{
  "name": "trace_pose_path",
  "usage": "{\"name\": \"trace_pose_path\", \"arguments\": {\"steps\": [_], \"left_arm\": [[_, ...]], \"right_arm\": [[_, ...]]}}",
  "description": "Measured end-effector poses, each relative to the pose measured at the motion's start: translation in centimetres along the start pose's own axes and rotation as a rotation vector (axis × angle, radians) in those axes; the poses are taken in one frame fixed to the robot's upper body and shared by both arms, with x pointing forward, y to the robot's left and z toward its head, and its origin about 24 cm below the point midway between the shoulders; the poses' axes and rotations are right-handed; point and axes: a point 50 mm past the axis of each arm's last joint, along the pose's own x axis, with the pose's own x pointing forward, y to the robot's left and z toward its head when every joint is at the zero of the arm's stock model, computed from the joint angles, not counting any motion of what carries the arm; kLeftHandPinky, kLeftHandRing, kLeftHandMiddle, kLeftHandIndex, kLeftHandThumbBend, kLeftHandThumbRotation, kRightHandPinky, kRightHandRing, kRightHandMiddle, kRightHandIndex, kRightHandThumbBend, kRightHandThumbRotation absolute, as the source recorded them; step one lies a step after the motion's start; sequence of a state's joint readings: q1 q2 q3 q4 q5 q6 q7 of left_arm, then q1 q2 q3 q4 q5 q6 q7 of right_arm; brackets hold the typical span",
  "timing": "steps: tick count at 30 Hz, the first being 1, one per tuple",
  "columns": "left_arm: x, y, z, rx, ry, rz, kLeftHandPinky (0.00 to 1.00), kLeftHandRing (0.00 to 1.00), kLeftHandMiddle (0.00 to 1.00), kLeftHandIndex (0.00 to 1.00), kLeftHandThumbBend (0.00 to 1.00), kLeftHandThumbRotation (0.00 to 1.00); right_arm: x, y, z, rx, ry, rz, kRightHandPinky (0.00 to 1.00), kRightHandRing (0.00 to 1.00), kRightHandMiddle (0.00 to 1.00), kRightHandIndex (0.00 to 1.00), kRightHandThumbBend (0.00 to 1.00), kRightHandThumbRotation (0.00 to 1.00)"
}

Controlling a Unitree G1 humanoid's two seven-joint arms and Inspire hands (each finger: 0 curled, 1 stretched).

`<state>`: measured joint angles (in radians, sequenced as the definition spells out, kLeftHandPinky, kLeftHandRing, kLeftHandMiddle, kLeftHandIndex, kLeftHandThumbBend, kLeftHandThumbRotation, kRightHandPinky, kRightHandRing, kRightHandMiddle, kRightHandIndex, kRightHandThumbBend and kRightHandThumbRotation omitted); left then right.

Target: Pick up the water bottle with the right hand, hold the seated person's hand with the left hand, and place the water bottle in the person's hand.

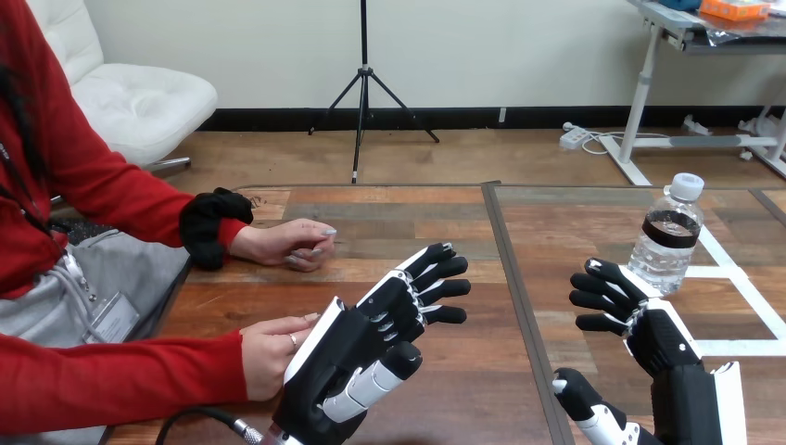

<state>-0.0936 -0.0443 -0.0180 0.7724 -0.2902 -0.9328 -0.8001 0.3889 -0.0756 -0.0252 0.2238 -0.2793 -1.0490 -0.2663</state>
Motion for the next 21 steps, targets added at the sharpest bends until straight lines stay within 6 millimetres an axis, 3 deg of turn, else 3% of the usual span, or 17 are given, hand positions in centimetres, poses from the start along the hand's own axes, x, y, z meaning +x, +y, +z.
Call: {"name": "trace_pose_path", "arguments": {"steps": [21], "left_arm": [[0.03, 0.02, -0.05, 0.007, -0.002, 0.009, 0.78, 0.85, 0.88, 0.9, 0.89, 0.74]], "right_arm": [[0.0, -0.15, 0.03, -0.011, -0.006, -0.004, 0.61, 0.7, 0.75, 0.78, 0.78, 0.64]]}}
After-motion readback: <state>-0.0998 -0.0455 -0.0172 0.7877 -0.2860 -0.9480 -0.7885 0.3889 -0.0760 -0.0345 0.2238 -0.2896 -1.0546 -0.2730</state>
